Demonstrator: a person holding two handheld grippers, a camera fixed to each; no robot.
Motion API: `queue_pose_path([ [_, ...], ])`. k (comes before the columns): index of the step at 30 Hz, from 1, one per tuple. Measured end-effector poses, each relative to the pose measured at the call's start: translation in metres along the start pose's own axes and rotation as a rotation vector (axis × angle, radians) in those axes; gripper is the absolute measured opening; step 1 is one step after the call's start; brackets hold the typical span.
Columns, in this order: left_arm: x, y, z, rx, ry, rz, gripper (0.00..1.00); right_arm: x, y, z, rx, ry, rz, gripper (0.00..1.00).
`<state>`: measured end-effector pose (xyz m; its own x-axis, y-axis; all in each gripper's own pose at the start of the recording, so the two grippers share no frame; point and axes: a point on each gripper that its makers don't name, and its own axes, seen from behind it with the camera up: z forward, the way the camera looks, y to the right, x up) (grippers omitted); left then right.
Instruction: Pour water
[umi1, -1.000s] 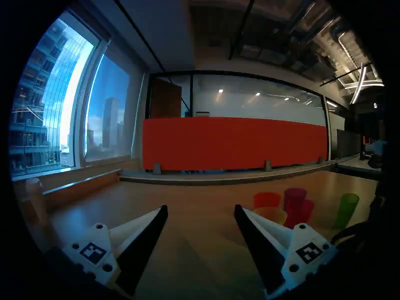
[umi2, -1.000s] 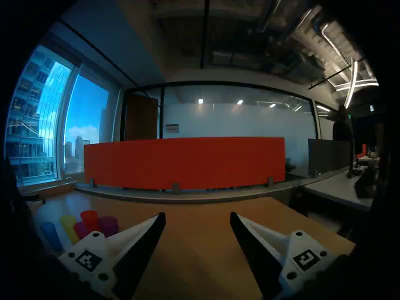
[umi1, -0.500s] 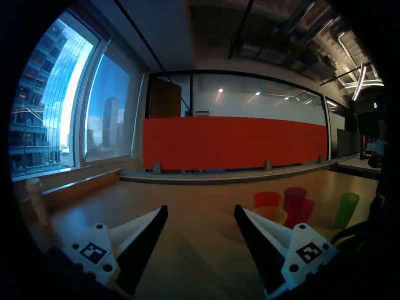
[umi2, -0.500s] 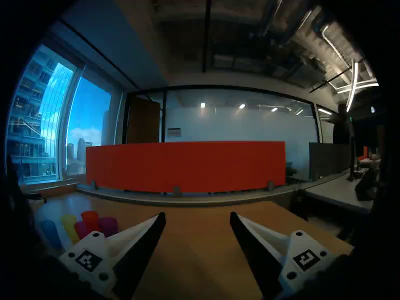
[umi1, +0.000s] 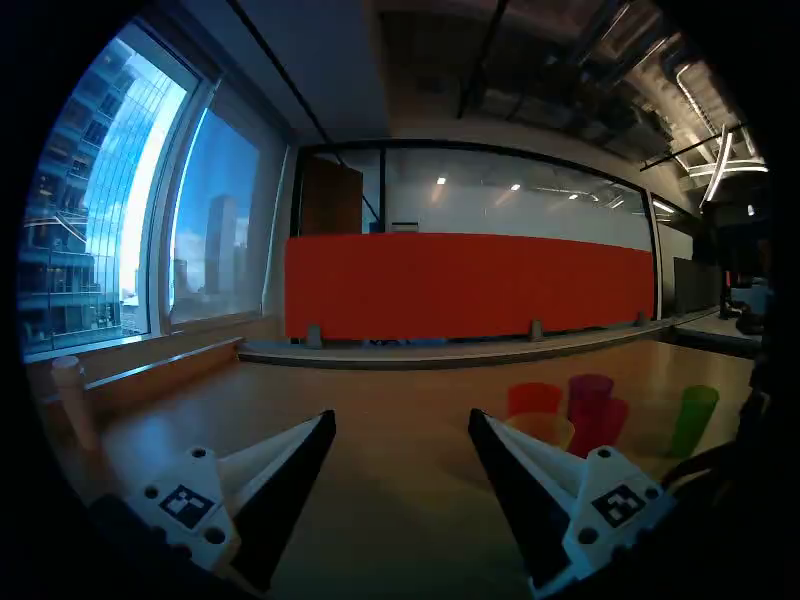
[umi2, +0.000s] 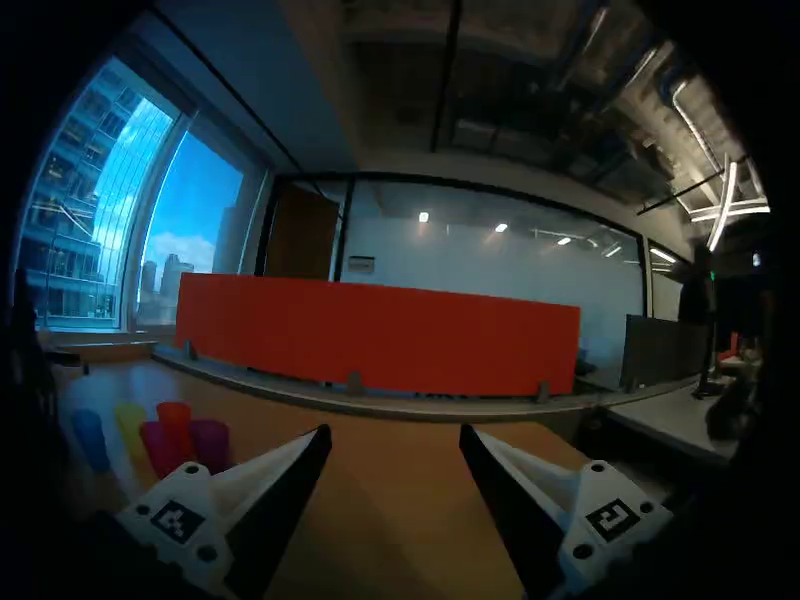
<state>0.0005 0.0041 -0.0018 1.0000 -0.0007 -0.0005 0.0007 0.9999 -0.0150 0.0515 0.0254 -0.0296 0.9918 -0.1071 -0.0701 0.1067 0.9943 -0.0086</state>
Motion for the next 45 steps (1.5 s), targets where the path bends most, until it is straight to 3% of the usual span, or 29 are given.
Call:
queue_pose_path([
  [5,0.000,0.000,0.000,0.000,0.000,0.000,0.99,-0.002,-0.005,0.007,-0.013,0.020,-0.001,1.00],
  [26,0.000,0.000,0.000,0.000,0.000,0.000,0.99,-0.046,-0.021,0.020,-0.035,-0.018,0.118,1.00],
  [35,0.000,0.000,0.000,0.000,0.000,0.000,0.99,-0.065,-0.032,0.021,-0.037,-0.048,0.121,1.00],
  [45,0.000,0.000,0.000,0.000,0.000,0.000,0.99,-0.076,-0.027,0.022,-0.057,-0.067,0.129,1.00],
])
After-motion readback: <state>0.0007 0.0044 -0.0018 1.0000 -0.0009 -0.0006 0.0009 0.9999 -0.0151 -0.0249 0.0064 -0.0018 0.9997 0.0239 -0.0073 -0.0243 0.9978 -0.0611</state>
